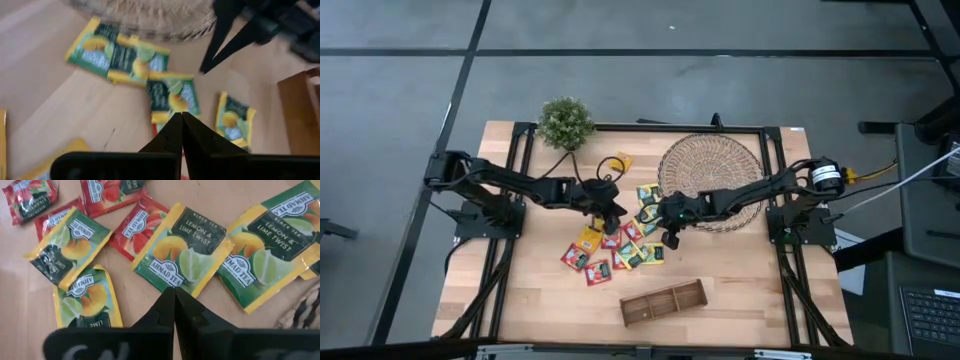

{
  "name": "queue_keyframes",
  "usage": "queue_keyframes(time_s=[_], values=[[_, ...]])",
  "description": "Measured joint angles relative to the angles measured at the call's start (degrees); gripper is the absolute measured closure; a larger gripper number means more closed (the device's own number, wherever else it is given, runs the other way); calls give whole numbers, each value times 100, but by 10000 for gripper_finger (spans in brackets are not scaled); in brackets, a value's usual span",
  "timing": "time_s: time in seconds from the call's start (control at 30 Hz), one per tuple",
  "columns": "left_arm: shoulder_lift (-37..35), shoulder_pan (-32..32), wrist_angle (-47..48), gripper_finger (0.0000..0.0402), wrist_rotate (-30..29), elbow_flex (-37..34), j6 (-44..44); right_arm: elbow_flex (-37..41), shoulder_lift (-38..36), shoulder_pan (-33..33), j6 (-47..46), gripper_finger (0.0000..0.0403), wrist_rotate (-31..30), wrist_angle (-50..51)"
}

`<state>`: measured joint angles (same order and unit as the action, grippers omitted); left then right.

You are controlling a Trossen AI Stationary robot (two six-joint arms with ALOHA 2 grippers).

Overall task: Pick & Place Tea
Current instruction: Put the yellow tea bag into the middle slot of the wooden organizer

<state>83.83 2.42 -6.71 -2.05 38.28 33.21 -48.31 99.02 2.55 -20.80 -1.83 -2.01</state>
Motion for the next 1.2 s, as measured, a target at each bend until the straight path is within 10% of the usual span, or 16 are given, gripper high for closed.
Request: queue_keyframes(time_s=[1.2], values=[[1406,370,-1070,352,872,2,1104,-15,916,-17,-141,392,146,-774]])
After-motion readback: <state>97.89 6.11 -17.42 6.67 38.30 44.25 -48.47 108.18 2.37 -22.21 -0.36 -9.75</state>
